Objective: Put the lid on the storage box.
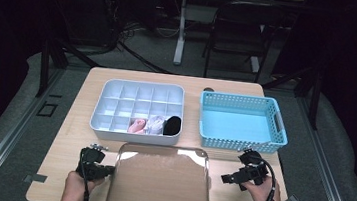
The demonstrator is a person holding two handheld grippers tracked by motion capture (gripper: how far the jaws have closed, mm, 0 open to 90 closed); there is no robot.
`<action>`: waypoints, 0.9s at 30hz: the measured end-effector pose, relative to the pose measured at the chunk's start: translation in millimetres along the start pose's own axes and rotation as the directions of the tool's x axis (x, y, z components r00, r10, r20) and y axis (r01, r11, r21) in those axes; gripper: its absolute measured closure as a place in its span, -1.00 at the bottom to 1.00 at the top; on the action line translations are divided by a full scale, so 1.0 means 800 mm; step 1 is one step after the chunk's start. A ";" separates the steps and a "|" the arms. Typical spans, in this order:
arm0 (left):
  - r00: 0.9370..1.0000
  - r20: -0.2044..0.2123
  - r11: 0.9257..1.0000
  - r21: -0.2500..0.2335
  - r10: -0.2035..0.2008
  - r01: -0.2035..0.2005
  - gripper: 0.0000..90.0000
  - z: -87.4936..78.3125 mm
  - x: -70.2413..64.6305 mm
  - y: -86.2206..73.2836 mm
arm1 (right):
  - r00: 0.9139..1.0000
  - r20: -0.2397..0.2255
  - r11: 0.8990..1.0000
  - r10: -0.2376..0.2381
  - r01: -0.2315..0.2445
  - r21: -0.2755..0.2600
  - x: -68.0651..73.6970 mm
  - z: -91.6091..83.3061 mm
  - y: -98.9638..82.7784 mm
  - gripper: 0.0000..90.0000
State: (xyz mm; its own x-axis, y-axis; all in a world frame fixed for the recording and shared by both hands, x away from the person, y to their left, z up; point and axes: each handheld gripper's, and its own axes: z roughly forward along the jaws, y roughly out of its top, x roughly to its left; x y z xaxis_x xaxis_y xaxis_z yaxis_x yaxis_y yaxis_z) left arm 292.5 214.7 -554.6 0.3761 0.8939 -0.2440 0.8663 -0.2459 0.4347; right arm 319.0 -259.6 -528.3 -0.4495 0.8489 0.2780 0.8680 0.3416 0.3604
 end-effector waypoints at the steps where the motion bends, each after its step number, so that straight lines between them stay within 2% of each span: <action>1: 1.000 -0.005 1.000 0.000 0.006 -0.006 1.00 0.001 -0.002 0.001 | 1.000 0.009 1.000 -0.008 0.008 0.009 -0.001 0.000 0.000 -0.68; 4: 1.000 -0.011 1.000 0.000 0.008 -0.008 1.00 0.002 -0.006 0.003 | 1.000 0.004 1.000 0.007 -0.007 -0.004 -0.001 0.000 0.000 -0.68; 9: 1.000 -0.005 1.000 -0.008 0.004 -0.004 0.99 0.005 -0.008 0.005 | 1.000 0.001 1.000 0.000 0.000 0.001 -0.002 -0.001 0.000 -0.67; 15: 1.000 -0.011 1.000 -0.022 0.006 -0.006 0.88 0.003 -0.008 0.004 | 1.000 -0.002 1.000 0.008 -0.008 -0.003 -0.001 -0.001 0.000 -0.65; 16: 1.000 -0.013 1.000 -0.031 0.001 -0.001 0.86 0.003 -0.008 0.004 | 1.000 0.001 0.999 0.030 -0.030 -0.031 0.001 0.001 -0.001 -0.65; 18: 1.000 -0.014 0.999 -0.044 -0.006 0.005 0.75 0.001 -0.007 0.003 | 1.000 -0.006 1.000 0.014 -0.014 -0.012 0.000 0.000 0.000 -0.64; 20: 1.000 -0.020 0.998 -0.061 -0.020 0.019 0.62 -0.002 -0.009 0.001 | 1.000 -0.008 1.000 0.017 -0.017 -0.019 0.001 0.000 -0.001 -0.62; 22: 0.999 -0.027 0.995 -0.095 -0.045 0.043 0.33 -0.008 -0.010 -0.003 | 1.000 -0.015 0.999 0.020 -0.021 -0.027 0.003 -0.001 0.000 -0.61; 24: 0.997 -0.028 0.989 -0.128 -0.074 0.070 0.12 -0.014 -0.008 -0.010 | 0.996 -0.059 0.996 0.065 -0.068 -0.053 0.003 -0.001 0.000 -0.55; 25: 0.995 -0.020 0.983 -0.156 -0.100 0.096 0.02 -0.017 -0.007 -0.014 | 0.996 -0.062 0.996 0.068 -0.071 -0.051 0.004 -0.001 0.000 -0.53; 26: 0.993 -0.021 0.977 -0.181 -0.115 0.109 -0.06 -0.021 -0.006 -0.018 | 0.995 -0.053 0.994 0.081 -0.084 -0.063 0.007 -0.001 -0.001 -0.51; 27: 0.993 -0.020 0.974 -0.197 -0.119 0.113 -0.12 -0.023 -0.006 -0.020 | 0.993 -0.063 0.992 0.099 -0.103 -0.078 0.010 -0.002 -0.004 -0.46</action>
State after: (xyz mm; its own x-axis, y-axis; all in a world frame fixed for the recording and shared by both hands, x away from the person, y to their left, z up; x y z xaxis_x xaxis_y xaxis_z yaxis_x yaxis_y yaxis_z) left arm 270.5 221.3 -544.4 0.2632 0.9243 -0.2765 0.8217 -0.0646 0.5663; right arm 312.2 -254.4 -526.2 -0.3742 0.8513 0.3678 0.8907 0.2195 0.3981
